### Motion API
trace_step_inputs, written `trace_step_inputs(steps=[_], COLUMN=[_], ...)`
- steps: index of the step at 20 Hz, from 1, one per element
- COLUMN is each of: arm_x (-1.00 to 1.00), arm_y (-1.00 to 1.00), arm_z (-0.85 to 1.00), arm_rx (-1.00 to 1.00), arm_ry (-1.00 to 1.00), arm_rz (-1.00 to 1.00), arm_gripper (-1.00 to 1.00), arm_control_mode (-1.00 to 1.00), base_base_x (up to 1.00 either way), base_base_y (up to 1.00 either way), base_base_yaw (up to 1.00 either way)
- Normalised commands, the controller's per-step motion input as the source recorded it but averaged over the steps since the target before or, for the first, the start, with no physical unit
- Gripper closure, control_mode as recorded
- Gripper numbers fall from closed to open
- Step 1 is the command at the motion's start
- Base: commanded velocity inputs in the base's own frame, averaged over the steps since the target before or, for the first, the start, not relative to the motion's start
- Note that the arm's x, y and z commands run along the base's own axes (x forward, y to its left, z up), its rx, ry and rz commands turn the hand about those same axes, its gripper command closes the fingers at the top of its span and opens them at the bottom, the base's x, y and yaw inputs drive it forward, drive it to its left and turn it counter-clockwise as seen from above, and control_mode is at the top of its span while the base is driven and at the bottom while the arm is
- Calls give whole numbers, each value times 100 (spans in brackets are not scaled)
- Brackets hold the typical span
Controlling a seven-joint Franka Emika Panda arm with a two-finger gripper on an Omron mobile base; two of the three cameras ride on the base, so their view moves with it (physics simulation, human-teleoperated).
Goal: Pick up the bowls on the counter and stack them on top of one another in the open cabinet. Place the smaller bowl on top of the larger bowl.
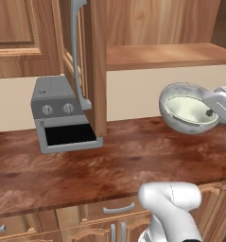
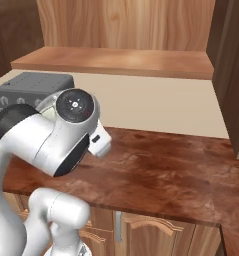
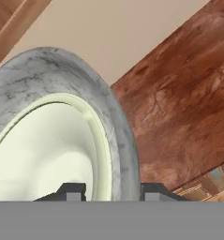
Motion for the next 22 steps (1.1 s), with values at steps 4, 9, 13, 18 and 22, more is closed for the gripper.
trace_step_inputs(steps=[4,9,13,18,22], arm_x=[-33,-25,2,24,29], arm_y=[16,14,12,18,17], arm_z=[93,92,61,35,26], arm_rx=[0,0,0,0,0], arm_ry=[-13,-14,-11,-5,-2], arm_rz=[0,-1,-16,-25,-27], arm_gripper=[100,100,100,100,100], arm_control_mode=[-100,-100,-100,-100,-100], base_base_x=[0,0,0,0,0], base_base_y=[0,0,0,0,0], base_base_yaw=[0,0,0,0,0])
